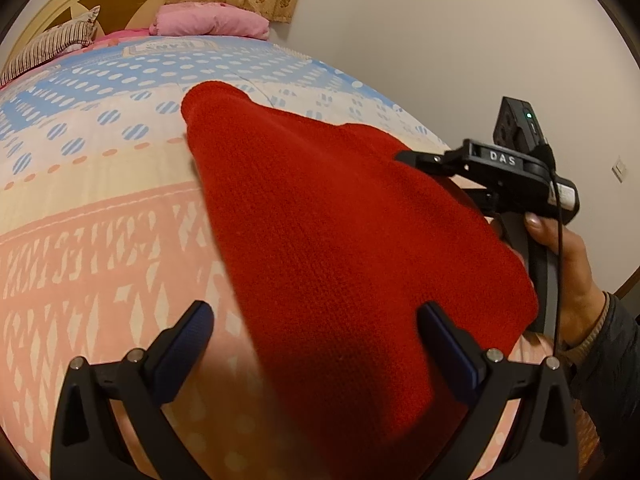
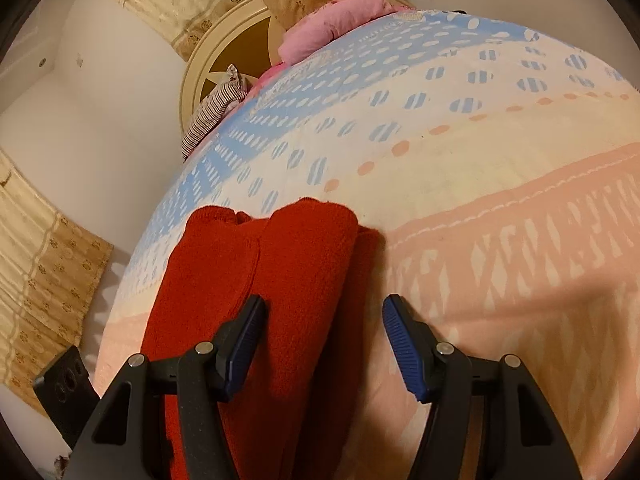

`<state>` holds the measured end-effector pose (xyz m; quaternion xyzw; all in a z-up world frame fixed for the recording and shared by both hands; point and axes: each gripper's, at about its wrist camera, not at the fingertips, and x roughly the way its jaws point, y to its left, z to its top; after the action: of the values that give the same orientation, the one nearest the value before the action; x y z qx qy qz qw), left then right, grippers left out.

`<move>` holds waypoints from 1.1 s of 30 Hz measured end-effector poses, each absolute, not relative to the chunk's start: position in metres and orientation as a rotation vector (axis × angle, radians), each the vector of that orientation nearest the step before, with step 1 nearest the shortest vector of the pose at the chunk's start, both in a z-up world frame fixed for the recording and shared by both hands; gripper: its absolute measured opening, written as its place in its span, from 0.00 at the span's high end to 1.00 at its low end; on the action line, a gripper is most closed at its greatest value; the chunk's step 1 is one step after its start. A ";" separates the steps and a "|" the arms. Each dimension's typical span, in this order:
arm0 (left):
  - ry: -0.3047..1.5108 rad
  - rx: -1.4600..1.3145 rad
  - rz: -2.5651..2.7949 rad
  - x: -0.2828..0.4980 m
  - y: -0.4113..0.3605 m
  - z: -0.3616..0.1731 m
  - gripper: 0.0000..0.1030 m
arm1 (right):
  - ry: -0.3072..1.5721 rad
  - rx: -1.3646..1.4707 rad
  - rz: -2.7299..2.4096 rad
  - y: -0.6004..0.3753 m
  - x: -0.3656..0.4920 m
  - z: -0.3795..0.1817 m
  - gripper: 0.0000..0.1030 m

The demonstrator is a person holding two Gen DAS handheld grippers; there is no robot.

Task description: Fold small clothes

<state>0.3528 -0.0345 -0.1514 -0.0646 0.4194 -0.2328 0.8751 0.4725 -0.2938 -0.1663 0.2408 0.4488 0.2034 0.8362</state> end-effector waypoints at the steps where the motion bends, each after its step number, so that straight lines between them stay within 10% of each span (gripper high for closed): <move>1: 0.875 -0.133 -0.485 0.353 -0.035 -0.151 0.00 | 0.948 0.513 0.435 -0.293 0.474 -0.167 0.40; 16: 0.873 -0.114 -0.502 0.354 -0.037 -0.151 0.00 | 0.947 0.519 0.507 -0.281 0.488 -0.174 0.66; 33: 0.912 -0.128 -0.531 0.349 -0.044 -0.143 0.36 | 0.892 0.521 0.554 -0.280 0.482 -0.172 0.73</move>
<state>0.3493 -0.0441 -0.1431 -0.0612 0.4347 -0.2534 0.8620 0.4820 -0.2803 -0.1718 0.2460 0.4207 0.2614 0.8331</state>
